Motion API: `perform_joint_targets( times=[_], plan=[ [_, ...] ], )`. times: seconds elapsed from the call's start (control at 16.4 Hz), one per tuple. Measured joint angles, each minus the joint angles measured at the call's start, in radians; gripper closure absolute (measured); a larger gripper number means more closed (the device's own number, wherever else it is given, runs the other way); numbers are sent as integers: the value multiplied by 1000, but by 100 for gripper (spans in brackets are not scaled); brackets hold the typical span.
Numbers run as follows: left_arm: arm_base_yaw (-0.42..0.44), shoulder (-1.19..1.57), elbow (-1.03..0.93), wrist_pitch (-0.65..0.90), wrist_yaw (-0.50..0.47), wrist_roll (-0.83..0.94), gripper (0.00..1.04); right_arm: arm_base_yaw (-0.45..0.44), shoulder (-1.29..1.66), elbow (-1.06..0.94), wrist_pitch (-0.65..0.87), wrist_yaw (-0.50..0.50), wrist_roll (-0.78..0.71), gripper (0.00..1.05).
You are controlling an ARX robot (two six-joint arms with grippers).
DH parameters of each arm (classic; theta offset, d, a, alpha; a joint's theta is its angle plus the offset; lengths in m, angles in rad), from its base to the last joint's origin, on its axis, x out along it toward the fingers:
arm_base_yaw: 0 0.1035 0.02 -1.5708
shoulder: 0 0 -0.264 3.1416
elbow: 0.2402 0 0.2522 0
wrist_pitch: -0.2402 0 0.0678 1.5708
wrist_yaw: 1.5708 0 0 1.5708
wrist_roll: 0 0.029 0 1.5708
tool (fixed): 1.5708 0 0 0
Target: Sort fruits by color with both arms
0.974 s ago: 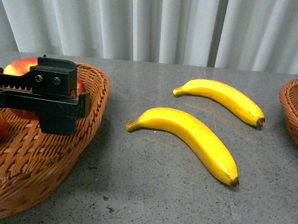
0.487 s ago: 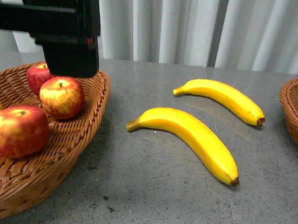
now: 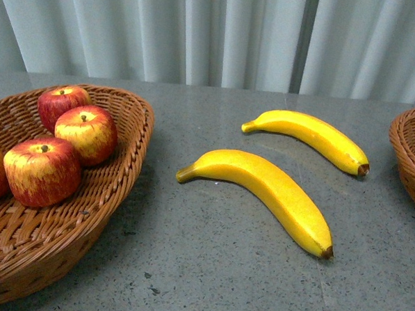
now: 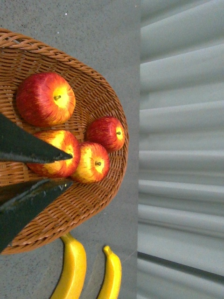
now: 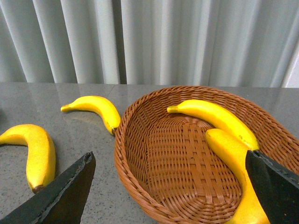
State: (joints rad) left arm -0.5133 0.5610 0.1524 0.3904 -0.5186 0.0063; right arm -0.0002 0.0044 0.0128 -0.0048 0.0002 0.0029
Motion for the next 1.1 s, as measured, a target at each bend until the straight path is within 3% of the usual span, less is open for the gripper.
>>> perform_joint_targets(
  times=[0.06, 0.12, 0.18, 0.73, 0.85, 0.91, 0.97, 1.1],
  plan=[
    [59, -58, -23, -32, 62, 0, 102, 0, 0, 0, 0, 0, 0, 7],
    [126, -114, -42, -61, 123, -3, 103, 0, 0, 0, 0, 0, 0, 7],
    [183, -161, -59, -90, 180, -3, 103, 0, 0, 0, 0, 0, 0, 7],
    [378, -329, -110, -202, 379, -3, 103, 0, 0, 0, 0, 0, 0, 7],
    [519, -382, -139, -222, 499, -5, 103, 0, 0, 0, 0, 0, 0, 7],
    [519, -395, -138, -224, 511, -5, 103, 0, 0, 0, -1, 0, 0, 7],
    [510, -494, -138, -380, 520, -5, 103, 0, 0, 0, 0, 1, 0, 7],
    [512, -550, -134, -386, 514, -6, 103, 0, 0, 0, 1, 0, 0, 7]
  ],
)
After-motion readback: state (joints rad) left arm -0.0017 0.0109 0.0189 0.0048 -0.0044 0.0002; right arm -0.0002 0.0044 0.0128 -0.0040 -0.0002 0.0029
